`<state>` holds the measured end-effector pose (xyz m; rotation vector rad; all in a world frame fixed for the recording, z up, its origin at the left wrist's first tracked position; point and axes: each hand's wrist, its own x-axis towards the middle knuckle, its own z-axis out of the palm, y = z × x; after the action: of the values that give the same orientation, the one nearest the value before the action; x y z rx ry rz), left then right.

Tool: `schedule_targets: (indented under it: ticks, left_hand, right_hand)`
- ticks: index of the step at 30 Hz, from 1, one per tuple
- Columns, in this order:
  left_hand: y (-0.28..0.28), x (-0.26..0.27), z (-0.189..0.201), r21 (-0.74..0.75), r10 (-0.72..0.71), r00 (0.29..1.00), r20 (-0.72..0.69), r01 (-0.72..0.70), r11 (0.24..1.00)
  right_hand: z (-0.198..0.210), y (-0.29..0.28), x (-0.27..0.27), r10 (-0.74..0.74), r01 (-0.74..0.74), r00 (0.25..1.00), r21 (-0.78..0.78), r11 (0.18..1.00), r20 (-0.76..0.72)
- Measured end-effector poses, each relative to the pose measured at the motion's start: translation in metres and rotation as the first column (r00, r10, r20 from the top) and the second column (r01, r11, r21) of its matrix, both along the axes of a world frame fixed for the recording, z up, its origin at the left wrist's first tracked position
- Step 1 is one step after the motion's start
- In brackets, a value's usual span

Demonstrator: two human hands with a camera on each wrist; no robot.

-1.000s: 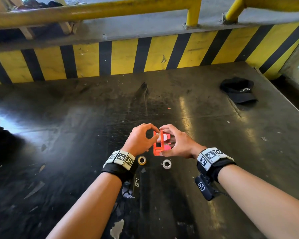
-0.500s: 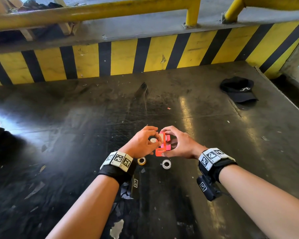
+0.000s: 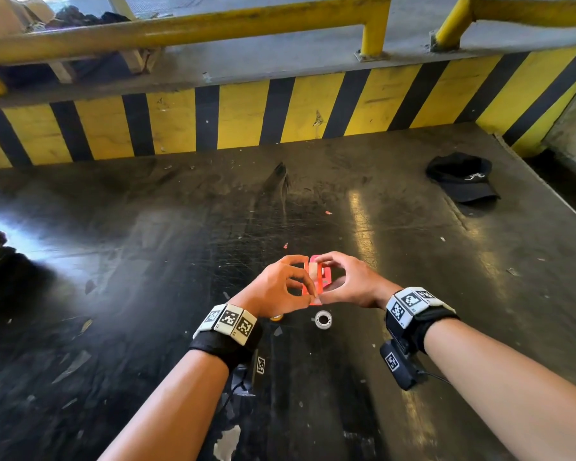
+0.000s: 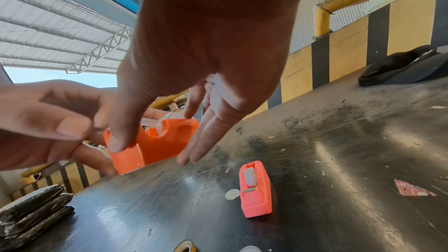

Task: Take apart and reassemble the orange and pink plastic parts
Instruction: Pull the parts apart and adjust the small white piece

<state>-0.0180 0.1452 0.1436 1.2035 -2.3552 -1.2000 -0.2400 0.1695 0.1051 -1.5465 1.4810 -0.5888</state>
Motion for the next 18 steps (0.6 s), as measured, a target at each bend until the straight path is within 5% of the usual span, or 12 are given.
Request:
schedule_targets:
  ticks: [5, 12, 18]
  left_hand:
    - [0.007, 0.002, -0.002, -0.041, -0.008, 0.999, -0.051, 0.006, 0.999]
    - [0.007, 0.002, -0.009, 0.118, 0.103, 0.964, -0.244, -0.075, 0.990]
    - [0.004, 0.001, -0.012, 0.165, 0.180, 0.950, -0.254, -0.141, 0.976]
  right_hand:
    - [0.001, 0.000, -0.002, 0.018, -0.018, 1.000, 0.031, 0.999, 0.004]
    - [-0.003, 0.000, -0.004, -0.001, 0.001, 1.000, 0.025, 1.000, 0.021]
    - [-0.001, -0.001, -0.003, 0.001, -0.002, 0.999, 0.029, 1.000, 0.033]
